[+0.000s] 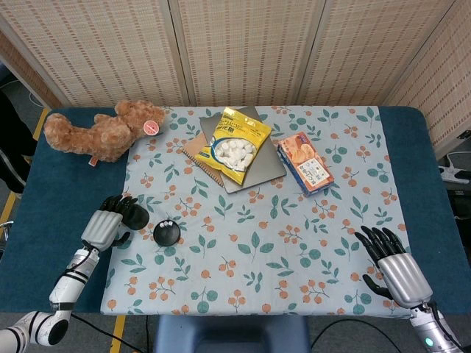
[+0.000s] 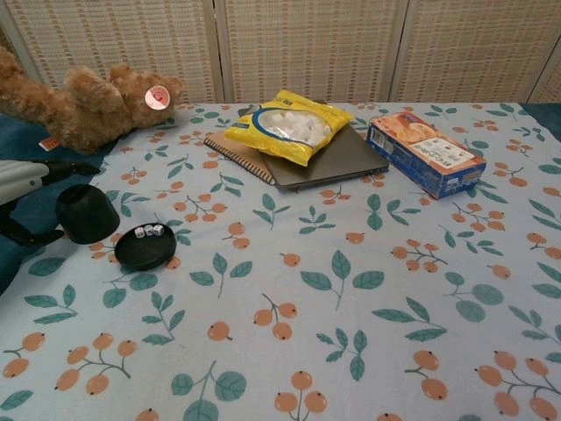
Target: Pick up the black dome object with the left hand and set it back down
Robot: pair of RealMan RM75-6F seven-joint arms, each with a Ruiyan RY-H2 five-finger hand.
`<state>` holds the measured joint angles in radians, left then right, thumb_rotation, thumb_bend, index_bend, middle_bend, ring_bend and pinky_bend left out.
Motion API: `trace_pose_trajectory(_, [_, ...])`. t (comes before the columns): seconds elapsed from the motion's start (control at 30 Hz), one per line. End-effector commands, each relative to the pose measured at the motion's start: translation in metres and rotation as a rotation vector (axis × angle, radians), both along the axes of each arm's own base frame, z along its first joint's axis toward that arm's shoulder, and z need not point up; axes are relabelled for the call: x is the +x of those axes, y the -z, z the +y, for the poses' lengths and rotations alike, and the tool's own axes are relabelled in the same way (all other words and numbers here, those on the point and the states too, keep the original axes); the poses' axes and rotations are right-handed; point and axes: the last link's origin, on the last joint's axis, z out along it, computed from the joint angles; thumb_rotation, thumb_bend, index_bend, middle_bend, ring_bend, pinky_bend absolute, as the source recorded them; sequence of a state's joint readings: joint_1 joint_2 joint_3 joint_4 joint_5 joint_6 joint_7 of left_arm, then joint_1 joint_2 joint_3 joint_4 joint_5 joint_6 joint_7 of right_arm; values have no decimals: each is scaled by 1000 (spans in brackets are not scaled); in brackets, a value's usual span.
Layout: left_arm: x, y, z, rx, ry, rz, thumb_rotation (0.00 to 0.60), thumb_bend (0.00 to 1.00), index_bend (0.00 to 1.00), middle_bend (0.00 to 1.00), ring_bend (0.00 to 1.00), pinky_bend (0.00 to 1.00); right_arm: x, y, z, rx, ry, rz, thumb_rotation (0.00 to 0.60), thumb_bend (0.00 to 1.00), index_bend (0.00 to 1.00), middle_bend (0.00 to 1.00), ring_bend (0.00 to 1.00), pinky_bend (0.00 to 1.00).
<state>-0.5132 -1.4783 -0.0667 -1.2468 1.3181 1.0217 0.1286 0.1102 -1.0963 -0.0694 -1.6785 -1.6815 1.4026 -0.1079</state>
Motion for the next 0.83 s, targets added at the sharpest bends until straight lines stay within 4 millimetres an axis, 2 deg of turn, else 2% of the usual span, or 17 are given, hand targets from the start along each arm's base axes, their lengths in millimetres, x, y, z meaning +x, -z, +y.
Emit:
trace_pose_trajectory(0.03, [0, -1, -2, -2, 5, 7, 600, 383, 0, 0, 0, 65, 0, 0, 0, -1, 0, 0, 600, 224, 0, 0, 0, 0])
trace_pose_trajectory(0.13, [3, -4, -6, 3, 18, -8, 600, 381, 0, 0, 0, 67, 0, 0, 0, -2, 0, -1, 600, 224, 0, 0, 0, 0])
trace_pose_trajectory(0.23, [11, -18, -17, 46, 53, -69, 600, 380, 0, 0, 0, 66, 1, -1, 1, -7, -3, -3, 600, 224, 0, 0, 0, 0])
trace_pose_trajectory(0.3, [17, -33, -37, 87, 79, -153, 600, 380, 0, 0, 0, 66, 1, -3, 2, -17, -6, -5, 600, 224, 0, 0, 0, 0])
trace_pose_trajectory(0.43, [16, -53, -104, 125, 96, -392, 600, 377, 0, 0, 0, 66, 2, -5, 4, -38, -11, -12, 600, 224, 0, 0, 0, 0])
trace_pose_trajectory(0.47, [10, -57, -122, 146, 114, -401, 600, 377, 0, 0, 0, 65, 2, -5, 4, -42, -10, -13, 600, 224, 0, 0, 0, 0])
trace_pose_trajectory(0.53, [-1, -62, -141, 193, 140, -356, 600, 373, 0, 0, 0, 63, 1, -5, 4, -45, -6, -11, 600, 224, 0, 0, 0, 0])
trace_pose_trajectory(0.6, [-9, -68, -150, 242, 162, -272, 600, 369, 0, 0, 0, 58, 1, -5, 3, -43, -5, -9, 600, 224, 0, 0, 0, 0])
trace_pose_trajectory(0.83, [-14, -78, -150, 277, 142, -270, 600, 371, 0, 0, 0, 55, 0, -3, -2, -60, 6, 1, 600, 224, 0, 0, 0, 0])
